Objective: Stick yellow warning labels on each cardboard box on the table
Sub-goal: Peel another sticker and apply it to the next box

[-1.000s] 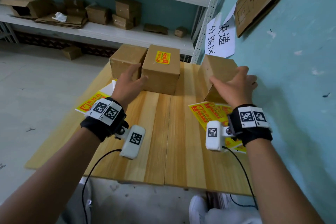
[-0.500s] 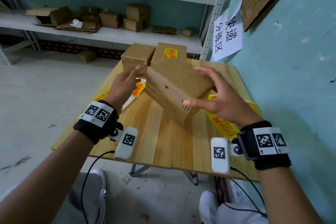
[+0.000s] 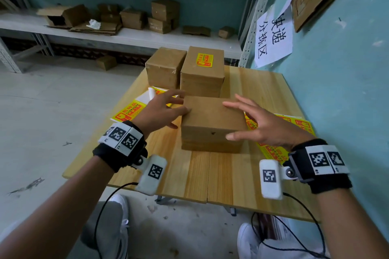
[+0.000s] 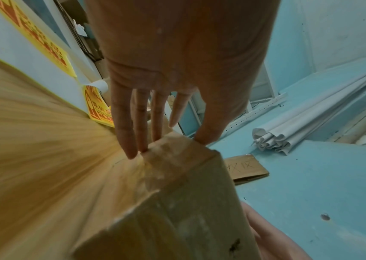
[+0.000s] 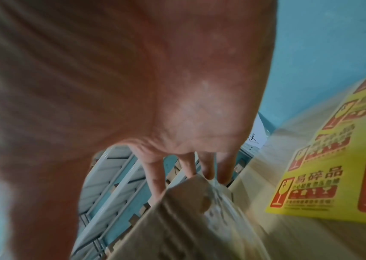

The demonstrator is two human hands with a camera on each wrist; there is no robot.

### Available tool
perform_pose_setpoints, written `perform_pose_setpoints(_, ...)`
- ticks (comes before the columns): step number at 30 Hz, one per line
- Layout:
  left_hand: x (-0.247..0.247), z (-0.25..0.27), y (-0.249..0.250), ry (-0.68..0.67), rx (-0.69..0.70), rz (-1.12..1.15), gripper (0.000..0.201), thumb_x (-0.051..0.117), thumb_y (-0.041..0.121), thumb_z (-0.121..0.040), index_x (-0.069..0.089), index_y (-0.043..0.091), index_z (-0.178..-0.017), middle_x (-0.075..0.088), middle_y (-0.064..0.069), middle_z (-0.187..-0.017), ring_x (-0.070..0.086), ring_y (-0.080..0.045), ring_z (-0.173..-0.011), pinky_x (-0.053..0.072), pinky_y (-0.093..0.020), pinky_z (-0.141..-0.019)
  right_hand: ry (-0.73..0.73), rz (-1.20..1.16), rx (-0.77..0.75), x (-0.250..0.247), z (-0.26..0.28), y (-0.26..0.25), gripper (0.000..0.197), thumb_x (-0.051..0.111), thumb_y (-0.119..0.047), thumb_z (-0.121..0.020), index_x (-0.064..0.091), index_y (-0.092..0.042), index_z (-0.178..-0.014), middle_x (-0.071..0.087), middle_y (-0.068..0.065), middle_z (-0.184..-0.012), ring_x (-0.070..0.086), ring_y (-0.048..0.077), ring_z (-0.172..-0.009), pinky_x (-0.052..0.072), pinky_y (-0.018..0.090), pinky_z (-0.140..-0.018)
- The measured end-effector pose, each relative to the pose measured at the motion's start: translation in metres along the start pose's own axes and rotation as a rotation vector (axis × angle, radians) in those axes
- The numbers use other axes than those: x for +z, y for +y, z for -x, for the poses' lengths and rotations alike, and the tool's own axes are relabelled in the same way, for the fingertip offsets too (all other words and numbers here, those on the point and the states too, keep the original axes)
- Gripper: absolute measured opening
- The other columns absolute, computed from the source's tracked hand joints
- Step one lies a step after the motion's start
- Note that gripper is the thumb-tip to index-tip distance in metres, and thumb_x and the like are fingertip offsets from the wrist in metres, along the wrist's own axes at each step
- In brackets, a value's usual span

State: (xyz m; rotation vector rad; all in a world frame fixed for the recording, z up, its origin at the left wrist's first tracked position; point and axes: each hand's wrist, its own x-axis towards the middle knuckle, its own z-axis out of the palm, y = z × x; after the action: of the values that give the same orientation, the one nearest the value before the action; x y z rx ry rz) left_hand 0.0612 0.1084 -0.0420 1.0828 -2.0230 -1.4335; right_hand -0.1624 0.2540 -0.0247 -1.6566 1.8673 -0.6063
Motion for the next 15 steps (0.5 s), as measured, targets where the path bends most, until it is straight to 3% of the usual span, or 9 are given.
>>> perform_pose_setpoints(2, -0.001, -0.002, -0.001, 0.0, -0.002, 0.011, 0.055, 0.066, 0.026, -0.089, 0.044, 0.03, -0.139, 0.056, 0.006, -0.123, 0.061, -0.01, -0.1, 0.06, -0.026, -0.067, 0.061, -0.017, 0.001, 0.004, -0.003, 0.0, 0.082, 0.069, -0.062, -0.066, 0.043, -0.045, -0.142, 0.016, -0.017, -0.159, 0.022, 0.004, -0.143, 0.025, 0.022, -0.11)
perform_pose_setpoints(5, -0.005, -0.006, -0.005, 0.037, 0.014, 0.004, 0.049, 0.065, 0.029, -0.09, 0.049, 0.026, -0.136, 0.06, 0.004, -0.12, 0.063, -0.012, -0.1, 0.058, -0.033, -0.079, 0.13, 0.012, -0.024, 0.01, -0.008, 0.001, 0.075, 0.066, -0.061, -0.07, 0.046, -0.041, -0.14, 0.025, -0.013, -0.151, 0.029, 0.001, -0.135, 0.026, 0.015, -0.103)
perform_pose_setpoints(8, -0.017, -0.014, -0.015, 0.226, 0.027, -0.093, 0.033, 0.059, 0.029, -0.094, 0.06, 0.021, -0.125, 0.064, 0.001, -0.116, 0.059, -0.014, -0.102, 0.048, -0.027, -0.084, 0.114, -0.015, -0.02, 0.009, -0.008, 0.001, 0.074, 0.067, -0.06, -0.07, 0.048, -0.04, -0.139, 0.027, -0.012, -0.149, 0.031, 0.002, -0.134, 0.028, 0.013, -0.1)
perform_pose_setpoints(11, -0.037, -0.023, -0.033, 0.393, -0.057, -0.176, 0.028, 0.057, 0.018, -0.093, 0.064, 0.016, -0.12, 0.065, -0.005, -0.12, 0.058, -0.022, -0.115, 0.044, -0.035, -0.1, 0.113, -0.023, -0.012, 0.009, -0.008, 0.002, 0.074, 0.067, -0.06, -0.07, 0.048, -0.041, -0.139, 0.026, -0.012, -0.149, 0.031, 0.004, -0.135, 0.028, 0.01, -0.095)
perform_pose_setpoints(15, -0.062, -0.026, -0.057, 0.46, -0.208, -0.141, 0.033, 0.066, 0.016, -0.086, 0.06, 0.015, -0.119, 0.063, -0.011, -0.123, 0.059, -0.032, -0.114, 0.048, -0.047, -0.099, 0.129, -0.036, -0.02, 0.012, -0.007, 0.002, 0.074, 0.066, -0.061, -0.069, 0.048, -0.042, -0.138, 0.027, -0.012, -0.149, 0.031, 0.005, -0.136, 0.03, 0.019, -0.103)
